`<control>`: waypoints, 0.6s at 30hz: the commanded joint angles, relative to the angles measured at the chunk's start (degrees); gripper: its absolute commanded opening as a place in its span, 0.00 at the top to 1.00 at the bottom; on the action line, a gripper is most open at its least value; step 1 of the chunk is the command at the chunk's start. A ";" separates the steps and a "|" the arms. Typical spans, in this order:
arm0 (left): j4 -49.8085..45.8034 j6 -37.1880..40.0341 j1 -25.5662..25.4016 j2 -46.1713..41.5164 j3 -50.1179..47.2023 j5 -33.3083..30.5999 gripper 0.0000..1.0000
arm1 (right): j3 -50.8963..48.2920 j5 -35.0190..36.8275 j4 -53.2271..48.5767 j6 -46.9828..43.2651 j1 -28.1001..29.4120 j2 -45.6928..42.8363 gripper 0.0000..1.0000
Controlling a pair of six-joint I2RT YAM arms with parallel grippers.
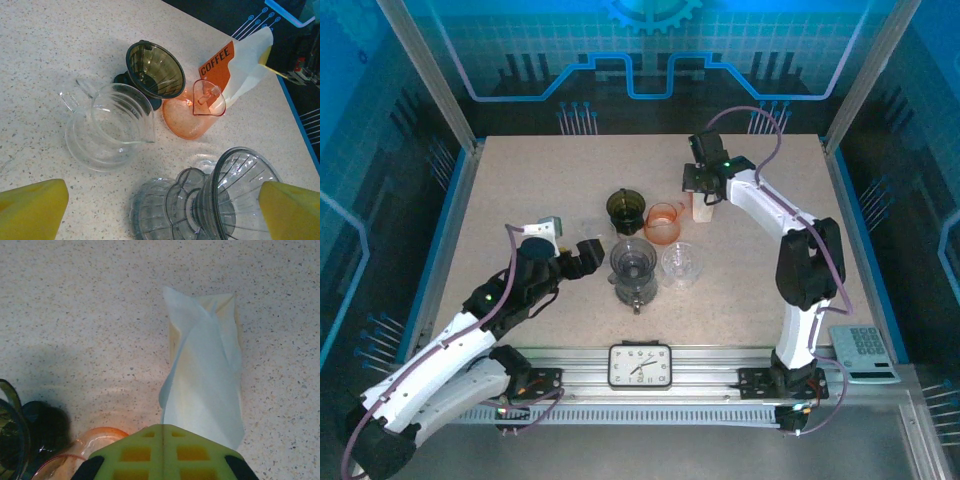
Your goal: Place the coffee filter in the dripper
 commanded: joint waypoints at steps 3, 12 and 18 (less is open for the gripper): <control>-0.96 -0.93 0.48 -0.24 0.46 -0.22 0.01 | -3.16 -2.28 0.47 -1.54 0.36 -8.73 1.00; -5.20 1.06 0.68 0.02 3.87 2.71 0.01 | -10.79 -7.03 -3.40 -3.29 2.20 -24.92 1.00; -11.07 1.66 0.79 1.44 7.09 3.59 0.01 | -10.73 -17.39 -13.55 -7.78 6.04 -33.51 1.00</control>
